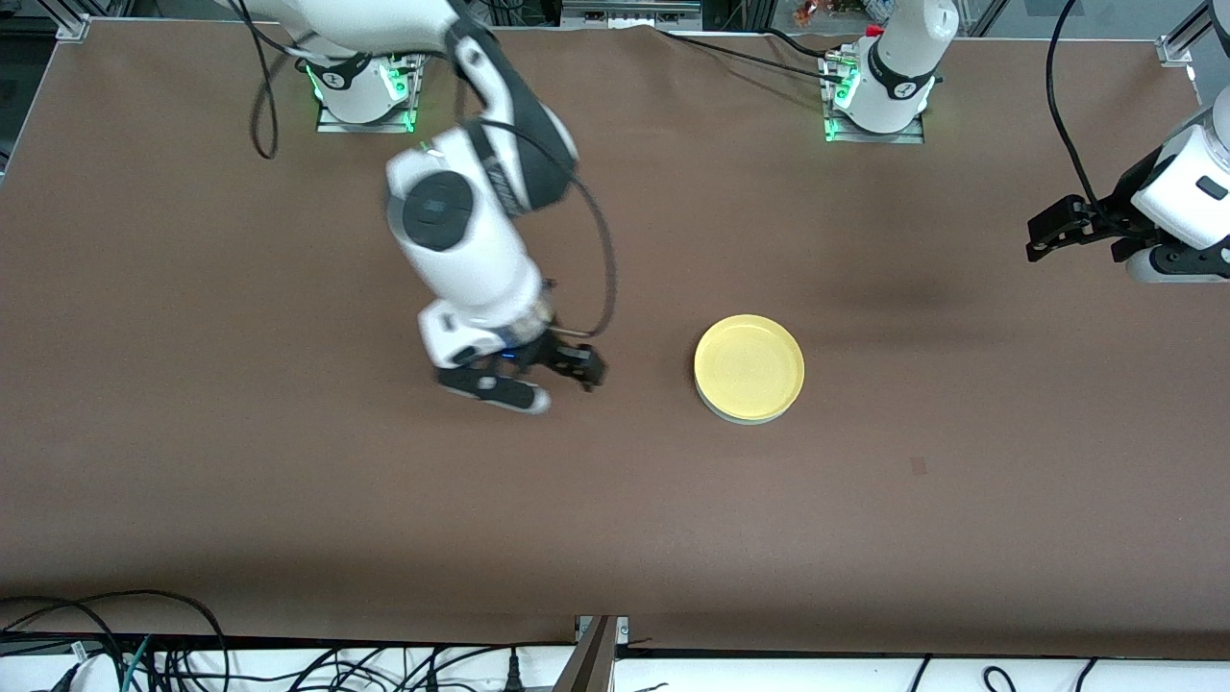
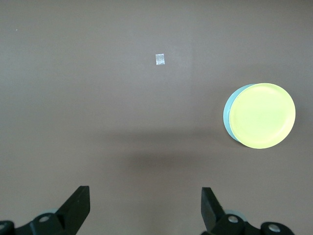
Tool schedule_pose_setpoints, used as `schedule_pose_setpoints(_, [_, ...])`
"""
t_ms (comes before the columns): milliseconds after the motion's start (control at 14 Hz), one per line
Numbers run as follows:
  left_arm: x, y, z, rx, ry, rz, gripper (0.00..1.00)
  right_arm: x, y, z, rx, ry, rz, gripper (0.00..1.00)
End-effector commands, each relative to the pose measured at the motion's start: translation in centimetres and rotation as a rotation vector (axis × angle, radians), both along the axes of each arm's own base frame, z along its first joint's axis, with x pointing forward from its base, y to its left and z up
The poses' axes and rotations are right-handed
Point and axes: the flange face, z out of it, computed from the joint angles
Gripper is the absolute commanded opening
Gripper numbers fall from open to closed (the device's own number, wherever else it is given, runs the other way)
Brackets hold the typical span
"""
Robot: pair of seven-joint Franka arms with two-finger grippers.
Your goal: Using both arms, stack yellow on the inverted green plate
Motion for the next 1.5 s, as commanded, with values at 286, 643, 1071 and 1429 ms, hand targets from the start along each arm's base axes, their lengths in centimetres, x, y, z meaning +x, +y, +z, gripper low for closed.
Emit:
schedule_pose_setpoints(286, [0.1, -0.2, 0.6, -0.003, 0.005, -0.009, 1.0, -5.6, -18.5, 11.7, 0.038, 0.1, 0.092, 1.0])
schedule_pose_setpoints(643, [0.1, -0.2, 0.6, -0.003, 0.008, -0.009, 1.0, -10.5, -25.9, 15.7, -0.054, 0.108, 0.173, 1.0])
schedule_pose_setpoints(1071, [0.1, -0.2, 0.6, -0.003, 0.008, -0.009, 1.0, -12.9, -28.6, 16.3, -0.158, 0.069, 0.222, 1.0])
schedule_pose_setpoints(1429, [0.0, -0.4, 0.6, -0.002, 0.008, -0.014, 1.0, -12.5, -28.8, 16.6, -0.156, 0.056, 0.285, 1.0])
